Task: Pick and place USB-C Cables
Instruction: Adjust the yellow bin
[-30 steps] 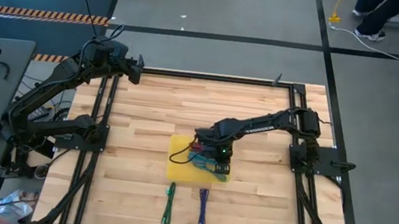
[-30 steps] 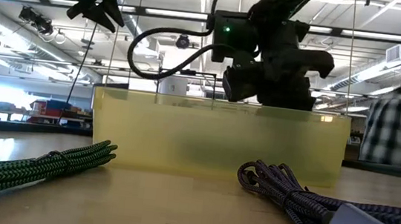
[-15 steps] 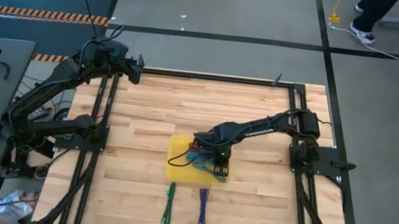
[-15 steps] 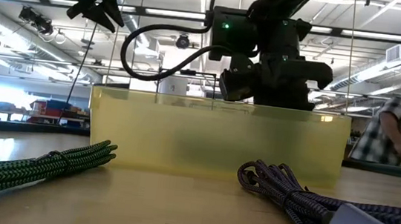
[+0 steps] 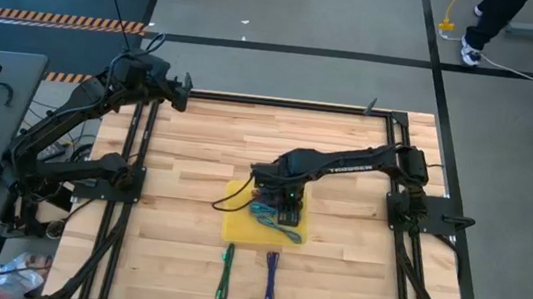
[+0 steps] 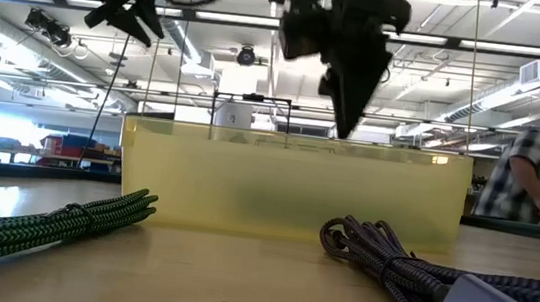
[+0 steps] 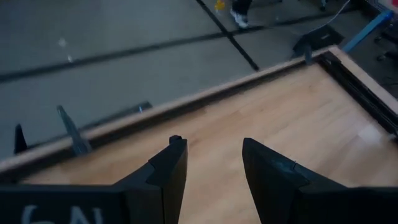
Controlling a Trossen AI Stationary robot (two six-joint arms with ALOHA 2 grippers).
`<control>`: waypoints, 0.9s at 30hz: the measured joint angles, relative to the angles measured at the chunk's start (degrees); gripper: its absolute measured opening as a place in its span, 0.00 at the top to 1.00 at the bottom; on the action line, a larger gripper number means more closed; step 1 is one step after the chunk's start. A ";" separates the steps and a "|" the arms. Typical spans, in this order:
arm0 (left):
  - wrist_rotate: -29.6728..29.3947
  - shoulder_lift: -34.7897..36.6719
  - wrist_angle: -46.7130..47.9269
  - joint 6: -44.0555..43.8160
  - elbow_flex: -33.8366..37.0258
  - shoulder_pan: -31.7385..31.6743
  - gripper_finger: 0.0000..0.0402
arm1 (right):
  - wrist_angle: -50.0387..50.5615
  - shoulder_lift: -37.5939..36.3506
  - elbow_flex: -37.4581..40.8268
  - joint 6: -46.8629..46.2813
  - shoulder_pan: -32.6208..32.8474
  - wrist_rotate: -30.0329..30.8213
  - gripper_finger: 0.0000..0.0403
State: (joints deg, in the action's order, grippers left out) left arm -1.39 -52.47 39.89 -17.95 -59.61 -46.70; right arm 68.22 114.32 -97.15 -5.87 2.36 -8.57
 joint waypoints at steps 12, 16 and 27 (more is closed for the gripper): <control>1.16 0.00 19.66 -3.50 0.00 0.04 0.60 | 3.22 -0.13 -13.88 3.72 -6.39 11.54 0.62; 1.10 0.00 18.16 -3.48 0.00 0.07 0.60 | -1.24 0.00 -12.49 6.01 -8.48 8.23 0.62; 0.99 0.00 14.39 -3.33 0.00 0.04 0.60 | -10.50 0.08 1.94 11.14 -9.46 3.01 0.62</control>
State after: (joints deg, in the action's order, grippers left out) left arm -0.40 -52.47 54.29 -21.28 -59.61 -46.65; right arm 57.72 114.41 -95.21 5.27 -7.09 -5.56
